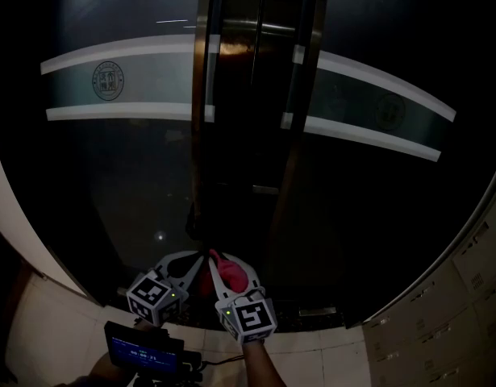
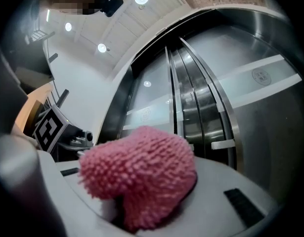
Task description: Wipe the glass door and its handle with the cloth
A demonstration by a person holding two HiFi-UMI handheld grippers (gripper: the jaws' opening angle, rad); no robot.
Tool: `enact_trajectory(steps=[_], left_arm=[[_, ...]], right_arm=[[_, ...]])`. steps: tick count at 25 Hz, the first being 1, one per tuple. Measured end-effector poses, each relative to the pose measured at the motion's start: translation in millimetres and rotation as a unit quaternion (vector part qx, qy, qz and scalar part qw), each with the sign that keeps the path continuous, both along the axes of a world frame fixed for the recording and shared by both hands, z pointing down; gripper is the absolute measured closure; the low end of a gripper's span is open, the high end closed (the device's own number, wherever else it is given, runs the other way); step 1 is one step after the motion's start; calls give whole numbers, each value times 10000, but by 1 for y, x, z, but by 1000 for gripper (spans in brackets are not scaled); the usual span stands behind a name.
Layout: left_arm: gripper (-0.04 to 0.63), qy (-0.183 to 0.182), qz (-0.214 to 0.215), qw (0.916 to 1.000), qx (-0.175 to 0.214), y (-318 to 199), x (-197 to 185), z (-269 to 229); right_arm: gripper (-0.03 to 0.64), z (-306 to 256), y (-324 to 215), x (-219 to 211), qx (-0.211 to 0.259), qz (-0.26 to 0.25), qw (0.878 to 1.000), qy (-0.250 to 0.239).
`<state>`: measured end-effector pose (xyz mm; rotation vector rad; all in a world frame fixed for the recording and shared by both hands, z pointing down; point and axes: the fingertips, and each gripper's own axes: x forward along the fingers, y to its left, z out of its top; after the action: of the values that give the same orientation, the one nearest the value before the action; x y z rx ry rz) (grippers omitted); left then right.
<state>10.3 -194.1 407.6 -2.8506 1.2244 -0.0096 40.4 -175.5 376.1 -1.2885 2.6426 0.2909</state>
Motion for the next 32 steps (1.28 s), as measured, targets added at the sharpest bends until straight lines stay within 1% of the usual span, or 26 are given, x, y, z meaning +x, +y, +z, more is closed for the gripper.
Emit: enact_trajectory(steps=[2,4,7,9,11,15,19,22,24,25,27,29,32], left_arm=[[591,34,156,9999,10,-5,-3,-11],[591,82,303,9995,38,-11,-1,-27],[591,36,453,9987,248,-26,7,-47],[591,6,508,9980,381,-38,17,-59],[591,38,590,9972,466,-49,31,-75],[591,112,726,9955,600,-71,66,-108],[591,339,700,9955,550,-95,95,-133],[591,355,624,9959,549,-107,114,-134],[591,368,492,9967,522,-115,119,-131],[591,392,409,9971,501,-119,119,-129],[591,425,243,9978,456,-125,117,-123],[591,428,111,9982,404,-129,115,-117],[591,442,-16,9983,374,-133,109,-113]], right_arm=[[558,-23,-13,7,177,116,9998,-27],[558,-59,-27,23,337,288,9990,-14],[558,-120,-52,57,541,585,9968,37],[558,-155,-66,75,663,683,9954,74],[558,-186,-80,88,805,682,9943,148],[558,-244,-106,110,1104,589,9909,500],[558,-324,-130,129,1450,480,9858,693],[558,-389,-145,140,1536,299,9859,593],[558,-423,-155,144,1529,146,9869,491],[558,-434,-161,146,1532,129,9870,478],[558,-438,-172,150,1534,203,9864,546],[558,-424,-179,153,1562,262,9852,656],[558,-383,-177,154,1665,195,9840,609]])
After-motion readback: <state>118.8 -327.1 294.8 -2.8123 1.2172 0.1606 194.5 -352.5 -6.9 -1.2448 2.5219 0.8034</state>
